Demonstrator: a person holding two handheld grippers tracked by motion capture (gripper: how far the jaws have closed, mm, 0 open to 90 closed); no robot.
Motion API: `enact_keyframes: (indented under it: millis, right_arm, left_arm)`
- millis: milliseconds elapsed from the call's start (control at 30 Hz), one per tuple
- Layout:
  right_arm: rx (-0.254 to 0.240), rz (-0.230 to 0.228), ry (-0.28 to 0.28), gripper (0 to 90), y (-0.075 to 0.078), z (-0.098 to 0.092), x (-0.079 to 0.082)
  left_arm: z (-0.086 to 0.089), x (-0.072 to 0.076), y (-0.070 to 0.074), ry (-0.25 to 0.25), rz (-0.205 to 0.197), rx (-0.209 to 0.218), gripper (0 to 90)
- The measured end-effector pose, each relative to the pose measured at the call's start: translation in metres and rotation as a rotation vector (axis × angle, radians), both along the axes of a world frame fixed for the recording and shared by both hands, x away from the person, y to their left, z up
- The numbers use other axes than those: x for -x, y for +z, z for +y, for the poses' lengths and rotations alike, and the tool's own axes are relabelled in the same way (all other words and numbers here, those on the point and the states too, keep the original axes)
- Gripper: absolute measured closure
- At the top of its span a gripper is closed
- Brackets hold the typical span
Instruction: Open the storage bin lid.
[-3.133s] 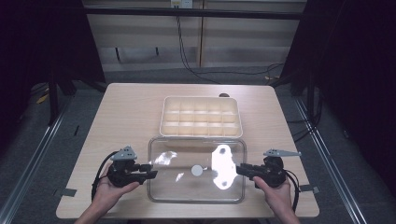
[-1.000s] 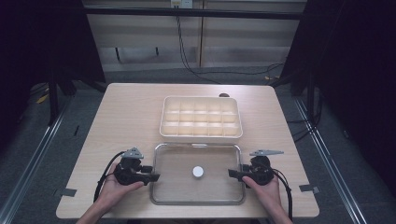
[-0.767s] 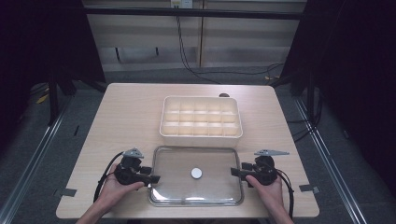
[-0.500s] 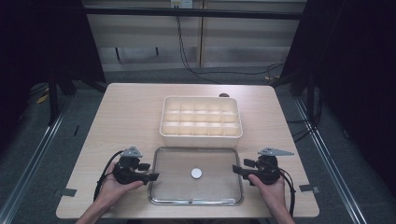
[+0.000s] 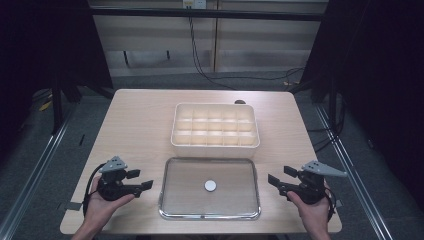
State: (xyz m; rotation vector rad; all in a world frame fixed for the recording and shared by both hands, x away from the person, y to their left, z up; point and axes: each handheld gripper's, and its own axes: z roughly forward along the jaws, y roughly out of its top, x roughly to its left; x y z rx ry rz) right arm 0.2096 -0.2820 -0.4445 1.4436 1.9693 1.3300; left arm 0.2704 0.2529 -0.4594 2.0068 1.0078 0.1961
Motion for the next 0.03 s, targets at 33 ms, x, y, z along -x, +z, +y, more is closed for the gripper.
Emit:
enact_keyframes:
  millis: [33]
  right_arm:
    - [0.003,0.001,-0.003,24.2,-0.0007,-0.0018,0.0017]
  left_arm:
    - [0.0027,0.0024,0.0001,-0.001,-0.006,0.003,27.3]
